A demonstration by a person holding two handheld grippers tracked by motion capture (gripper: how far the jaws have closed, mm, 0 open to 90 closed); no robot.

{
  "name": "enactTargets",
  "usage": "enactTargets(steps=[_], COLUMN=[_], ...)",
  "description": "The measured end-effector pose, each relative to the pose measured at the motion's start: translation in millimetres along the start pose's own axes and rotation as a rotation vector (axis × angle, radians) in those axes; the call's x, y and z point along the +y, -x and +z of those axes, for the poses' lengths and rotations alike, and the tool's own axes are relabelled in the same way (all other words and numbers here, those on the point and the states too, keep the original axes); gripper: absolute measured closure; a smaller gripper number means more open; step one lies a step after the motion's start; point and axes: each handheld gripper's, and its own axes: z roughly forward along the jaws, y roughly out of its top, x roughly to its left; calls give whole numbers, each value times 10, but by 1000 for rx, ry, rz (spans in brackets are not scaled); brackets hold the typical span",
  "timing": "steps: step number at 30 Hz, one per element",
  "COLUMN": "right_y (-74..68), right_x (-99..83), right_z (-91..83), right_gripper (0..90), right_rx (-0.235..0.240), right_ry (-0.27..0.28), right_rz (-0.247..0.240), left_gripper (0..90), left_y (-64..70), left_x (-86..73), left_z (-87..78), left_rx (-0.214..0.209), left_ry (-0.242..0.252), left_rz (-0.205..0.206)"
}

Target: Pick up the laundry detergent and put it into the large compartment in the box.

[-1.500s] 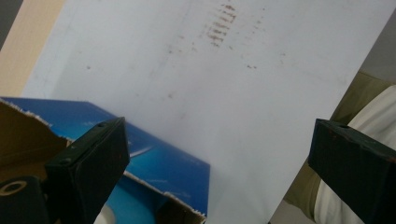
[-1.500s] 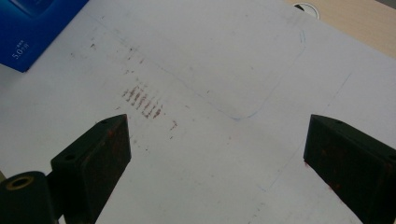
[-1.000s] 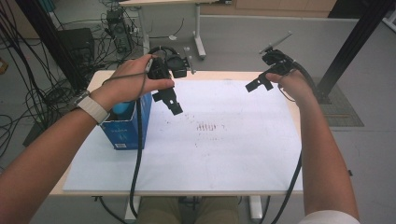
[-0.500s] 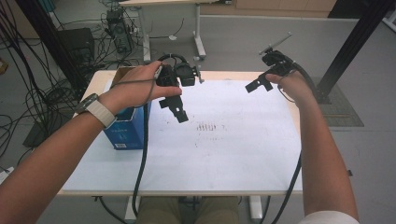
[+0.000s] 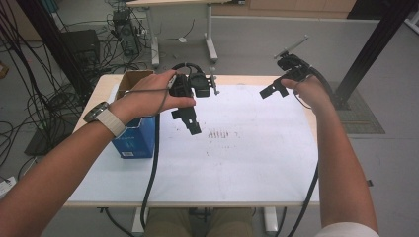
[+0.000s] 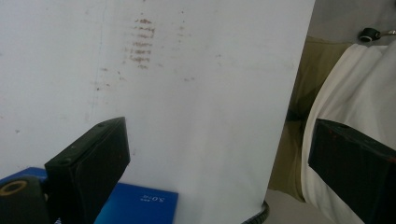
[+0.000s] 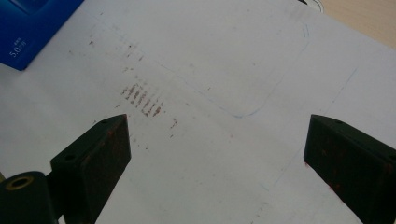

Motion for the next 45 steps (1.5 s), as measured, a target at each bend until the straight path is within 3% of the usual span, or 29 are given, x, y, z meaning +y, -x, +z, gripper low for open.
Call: enactTargets(steps=[11,29,45], right_y=[11,-25,-14], right_x=[-9,5,-13], right_z=[-14,20,25], right_gripper=[71,69,69], right_rx=[-2,-6,-4], right_ry=[3,2,1], right_rz=[6,5,5], left_gripper=[58,58,58], left_y=[3,21,14], left_x=[49,-10,27], left_z=[61,79,106], left_rx=[-5,0,-3], left_ry=[-9,-4,-17], left_rz=[19,7,12])
